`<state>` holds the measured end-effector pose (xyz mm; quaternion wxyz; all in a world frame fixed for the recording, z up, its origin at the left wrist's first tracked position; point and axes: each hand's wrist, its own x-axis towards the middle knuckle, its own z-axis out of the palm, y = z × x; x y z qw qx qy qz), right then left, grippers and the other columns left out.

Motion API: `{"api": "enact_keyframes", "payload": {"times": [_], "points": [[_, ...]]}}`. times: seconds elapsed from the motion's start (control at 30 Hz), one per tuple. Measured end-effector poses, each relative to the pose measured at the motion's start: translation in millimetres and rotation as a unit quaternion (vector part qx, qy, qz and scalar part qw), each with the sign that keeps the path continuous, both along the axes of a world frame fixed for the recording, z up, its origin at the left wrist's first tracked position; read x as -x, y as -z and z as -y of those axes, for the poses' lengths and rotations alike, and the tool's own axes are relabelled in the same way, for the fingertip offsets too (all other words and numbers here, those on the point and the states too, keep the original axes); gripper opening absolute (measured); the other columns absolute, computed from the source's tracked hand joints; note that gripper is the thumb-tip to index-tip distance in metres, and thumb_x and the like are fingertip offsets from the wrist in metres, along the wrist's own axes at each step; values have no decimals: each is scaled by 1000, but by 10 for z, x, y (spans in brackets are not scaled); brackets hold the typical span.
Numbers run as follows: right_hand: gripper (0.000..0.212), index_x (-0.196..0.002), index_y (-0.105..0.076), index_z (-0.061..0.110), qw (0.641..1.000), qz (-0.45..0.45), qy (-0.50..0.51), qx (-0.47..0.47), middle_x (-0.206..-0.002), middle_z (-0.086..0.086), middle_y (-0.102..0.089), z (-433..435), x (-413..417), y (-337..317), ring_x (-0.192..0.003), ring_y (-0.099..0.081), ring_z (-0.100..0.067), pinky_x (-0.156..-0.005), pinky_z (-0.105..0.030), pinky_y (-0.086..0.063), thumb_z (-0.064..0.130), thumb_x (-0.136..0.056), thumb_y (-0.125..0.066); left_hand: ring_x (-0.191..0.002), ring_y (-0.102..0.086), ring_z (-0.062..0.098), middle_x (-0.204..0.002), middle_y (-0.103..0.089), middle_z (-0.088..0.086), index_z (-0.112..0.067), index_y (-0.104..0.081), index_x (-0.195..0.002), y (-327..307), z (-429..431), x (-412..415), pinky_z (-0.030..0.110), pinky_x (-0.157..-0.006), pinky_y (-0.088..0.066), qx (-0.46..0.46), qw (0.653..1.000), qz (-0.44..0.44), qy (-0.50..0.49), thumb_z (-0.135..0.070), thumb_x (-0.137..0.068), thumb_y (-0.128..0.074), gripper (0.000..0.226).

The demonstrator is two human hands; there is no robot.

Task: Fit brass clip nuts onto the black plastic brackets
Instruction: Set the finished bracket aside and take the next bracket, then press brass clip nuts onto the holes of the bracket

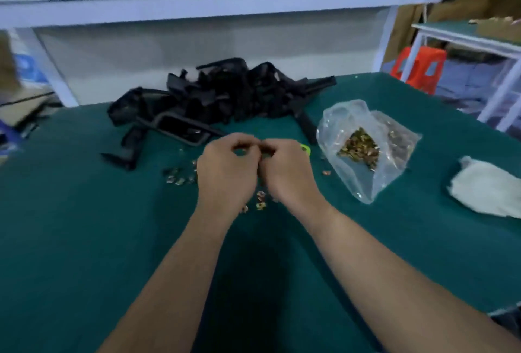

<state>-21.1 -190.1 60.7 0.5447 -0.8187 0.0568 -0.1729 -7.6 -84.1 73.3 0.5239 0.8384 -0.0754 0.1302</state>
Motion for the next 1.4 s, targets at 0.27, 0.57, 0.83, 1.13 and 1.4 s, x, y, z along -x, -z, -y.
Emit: {"api": "enact_keyframes", "payload": {"times": [0.27, 0.57, 0.83, 1.13, 1.4], "points": [[52, -144, -49, 28, 969, -111, -49, 216, -87, 1, -62, 85, -910, 84, -90, -63, -20, -76, -32, -49, 27, -94, -61, -111, -61, 19, -118, -69, -5, -25, -72, -119, 556, -690, -407, 31, -93, -47, -218, 973, -31, -65, -32, -90, -72, 30], [64, -158, -25, 36, 938, -126, -143, 288, -96, -3, -65, -434, -1839, 130, -61, -53, -15, -48, -29, -35, 18, -102, -50, -104, -54, 13, -115, -56, -10, -34, -65, -133, 702, -631, -787, 27, -90, -45, -208, 977, -31, 43, -23, -93, -64, 41], [41, -133, -57, 22, 951, -62, -74, 295, -120, -5, -62, -594, -1994, 242, -99, -62, -25, -81, -40, -54, 4, -96, -56, -83, -51, 3, -91, -54, -15, -38, -75, -111, 735, -661, -945, 15, -70, -38, -190, 981, -10, 38, -23, -90, -69, 25], [21, -67, -56, 26, 997, -41, 10, 62, -51, 9, -50, 62, -1141, 31, -50, -45, -13, -49, -27, -36, 33, -82, -69, -119, -51, 7, -125, -57, -24, -37, -60, -135, 742, -627, -906, 16, -94, -34, -225, 974, -5, 3, -30, -89, -69, 48], [20, -82, -53, 32, 977, -149, 13, 154, -58, 8, -60, 522, -395, 187, -49, -53, -10, -41, -22, -38, 27, -73, -70, -116, -49, 9, -123, -57, -17, -34, -65, -128, 717, -497, -817, 25, -99, -37, -292, 955, 0, 56, -38, -99, -61, 29]]}}
